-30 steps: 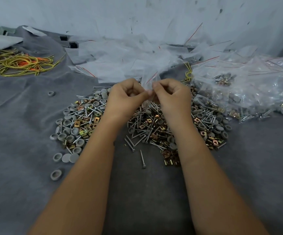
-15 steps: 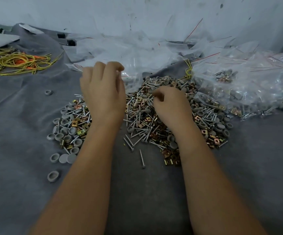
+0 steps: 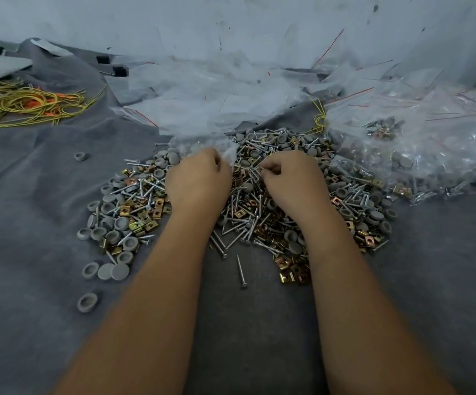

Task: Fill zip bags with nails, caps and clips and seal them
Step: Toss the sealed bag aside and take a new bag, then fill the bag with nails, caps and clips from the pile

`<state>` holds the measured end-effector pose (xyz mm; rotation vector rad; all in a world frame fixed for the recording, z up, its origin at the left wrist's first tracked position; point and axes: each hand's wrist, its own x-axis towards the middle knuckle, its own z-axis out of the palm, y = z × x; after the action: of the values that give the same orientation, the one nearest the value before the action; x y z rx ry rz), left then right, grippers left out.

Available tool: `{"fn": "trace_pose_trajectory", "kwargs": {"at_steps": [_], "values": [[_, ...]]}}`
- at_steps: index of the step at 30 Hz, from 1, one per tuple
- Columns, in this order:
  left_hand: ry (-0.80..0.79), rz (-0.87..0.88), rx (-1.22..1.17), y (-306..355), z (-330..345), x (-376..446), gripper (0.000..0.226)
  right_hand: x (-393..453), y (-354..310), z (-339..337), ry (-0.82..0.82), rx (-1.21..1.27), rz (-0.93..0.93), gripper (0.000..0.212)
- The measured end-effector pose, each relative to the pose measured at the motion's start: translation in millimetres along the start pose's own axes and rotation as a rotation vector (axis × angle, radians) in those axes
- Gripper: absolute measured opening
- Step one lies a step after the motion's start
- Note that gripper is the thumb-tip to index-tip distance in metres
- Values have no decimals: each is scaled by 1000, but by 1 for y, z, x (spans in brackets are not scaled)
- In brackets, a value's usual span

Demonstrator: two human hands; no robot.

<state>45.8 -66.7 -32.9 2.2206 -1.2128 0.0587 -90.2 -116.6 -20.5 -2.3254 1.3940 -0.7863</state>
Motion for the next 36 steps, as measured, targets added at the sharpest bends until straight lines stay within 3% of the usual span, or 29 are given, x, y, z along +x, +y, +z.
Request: {"fn": "trace_pose_trajectory", "kwargs": {"at_steps": [4,8,12,15,22,29,32,36], "values": [[35,-53,-55,0,0,2,27,1,-1,1,94,53,-45,22],[13,45,-171,5,-2,0,26,1,-6,0,199,328,-71,20],[-148,151,-145,7,-1,-4,29,1,-11,0,138,611,-15,11],[-160,160,-159,9,-1,-5,31,0,-14,-2,52,733,-36,14],[-186,176,-242,10,0,-6,27,-3,-11,0,-18,505,17,14],[-166,135,-296,8,3,-5,19,0,-13,-4,247,664,-3,17],[-148,90,-375,8,3,-4,17,0,-12,-7,259,771,-2,21],[-101,58,-434,7,2,-2,6,2,-11,-5,200,716,-5,14]]}}
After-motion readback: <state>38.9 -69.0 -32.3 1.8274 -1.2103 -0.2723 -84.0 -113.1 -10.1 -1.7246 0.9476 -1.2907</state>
